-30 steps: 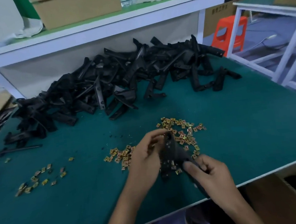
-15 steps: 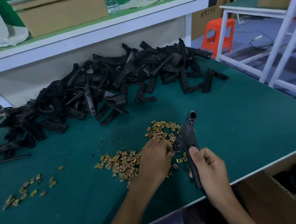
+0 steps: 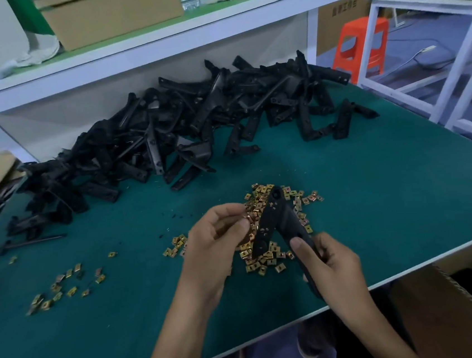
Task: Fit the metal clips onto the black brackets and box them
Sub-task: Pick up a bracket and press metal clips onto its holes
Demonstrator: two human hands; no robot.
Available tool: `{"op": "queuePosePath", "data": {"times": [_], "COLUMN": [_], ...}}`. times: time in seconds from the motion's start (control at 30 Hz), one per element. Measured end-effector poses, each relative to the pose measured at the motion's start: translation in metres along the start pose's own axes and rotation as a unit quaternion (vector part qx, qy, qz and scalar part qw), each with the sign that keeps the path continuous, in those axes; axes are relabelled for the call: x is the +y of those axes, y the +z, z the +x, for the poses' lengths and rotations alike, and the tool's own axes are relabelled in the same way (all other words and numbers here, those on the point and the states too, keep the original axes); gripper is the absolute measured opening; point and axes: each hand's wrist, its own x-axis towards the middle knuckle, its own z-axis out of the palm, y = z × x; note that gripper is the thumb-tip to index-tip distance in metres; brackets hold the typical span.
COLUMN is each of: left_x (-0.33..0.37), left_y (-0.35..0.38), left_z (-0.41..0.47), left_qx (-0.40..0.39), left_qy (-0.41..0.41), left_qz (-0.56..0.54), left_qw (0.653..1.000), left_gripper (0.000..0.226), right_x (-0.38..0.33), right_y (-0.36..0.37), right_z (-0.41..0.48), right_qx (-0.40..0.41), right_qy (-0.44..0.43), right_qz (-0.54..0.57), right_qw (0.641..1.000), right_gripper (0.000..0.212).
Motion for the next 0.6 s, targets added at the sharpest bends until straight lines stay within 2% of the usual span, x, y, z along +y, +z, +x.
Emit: {"op": "queuePosePath", "data": {"times": [0.17, 0.6], "left_x": [-0.002, 0.008], "left_y": [0.002, -0.01], "left_z": [-0.003, -0.004], "left_qx": [-0.009, -0.073], "left_qy": [-0.016, -0.009], "left_qz": [-0.002, 0.058], "left_qw": [1.0, 0.996], "left_gripper": [0.032, 0.024], "right_x": [-0.001, -0.006], "right_y": [-0.001, -0.002], "right_z": [0.0, 0.001], "right_qx": [-0.005, -0.019], "right_qy": [-0.005, 0.006], "right_qz": [0.0, -0.004], "right_qw": [1.0, 1.0], "right_gripper": [0.07, 0.071]}}
